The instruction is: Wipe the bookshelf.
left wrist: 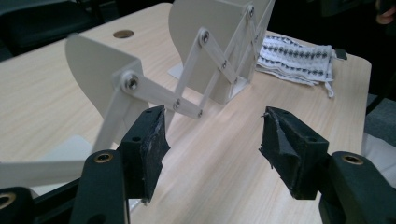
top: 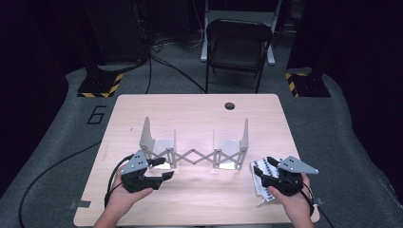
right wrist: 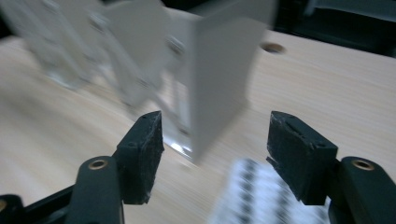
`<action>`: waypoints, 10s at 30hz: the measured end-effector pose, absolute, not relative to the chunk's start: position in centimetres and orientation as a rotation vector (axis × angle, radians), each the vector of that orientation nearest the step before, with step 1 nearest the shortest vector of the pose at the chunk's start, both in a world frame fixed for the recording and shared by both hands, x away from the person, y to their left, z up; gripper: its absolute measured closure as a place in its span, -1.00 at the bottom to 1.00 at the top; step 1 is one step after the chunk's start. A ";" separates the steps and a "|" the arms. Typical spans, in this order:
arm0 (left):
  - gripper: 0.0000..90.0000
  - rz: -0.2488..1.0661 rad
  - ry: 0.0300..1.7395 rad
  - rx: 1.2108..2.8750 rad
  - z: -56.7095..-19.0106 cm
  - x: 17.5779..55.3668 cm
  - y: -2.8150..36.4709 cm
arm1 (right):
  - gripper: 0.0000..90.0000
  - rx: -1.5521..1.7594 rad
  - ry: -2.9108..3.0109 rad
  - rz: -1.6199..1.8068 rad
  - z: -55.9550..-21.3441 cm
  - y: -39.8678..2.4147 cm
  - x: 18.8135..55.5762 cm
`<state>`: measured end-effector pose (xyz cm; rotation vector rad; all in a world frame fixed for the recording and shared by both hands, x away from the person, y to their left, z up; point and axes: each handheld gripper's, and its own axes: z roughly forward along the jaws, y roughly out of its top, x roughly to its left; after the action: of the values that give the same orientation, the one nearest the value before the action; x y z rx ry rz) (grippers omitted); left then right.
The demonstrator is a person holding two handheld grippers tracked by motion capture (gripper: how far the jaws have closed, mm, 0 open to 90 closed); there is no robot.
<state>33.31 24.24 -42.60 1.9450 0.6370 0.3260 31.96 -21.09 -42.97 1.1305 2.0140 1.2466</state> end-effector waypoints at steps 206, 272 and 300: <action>-0.08 0.248 0.691 1.976 -45.8 32.8 24.0 | 0.72 1.012 2.292 1.217 -44.1 -5.1 36.2; 0.78 0.380 0.679 2.105 -45.3 33.9 20.4 | 0.09 0.705 2.398 1.188 -44.8 -3.9 33.4; 0.78 0.443 0.985 1.897 -44.8 33.9 23.5 | 0.77 0.735 2.399 1.393 -46.3 -3.2 33.8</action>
<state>33.87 23.50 -44.76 1.8971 0.9846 0.4431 33.82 -3.21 -46.33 0.7349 2.3987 1.3927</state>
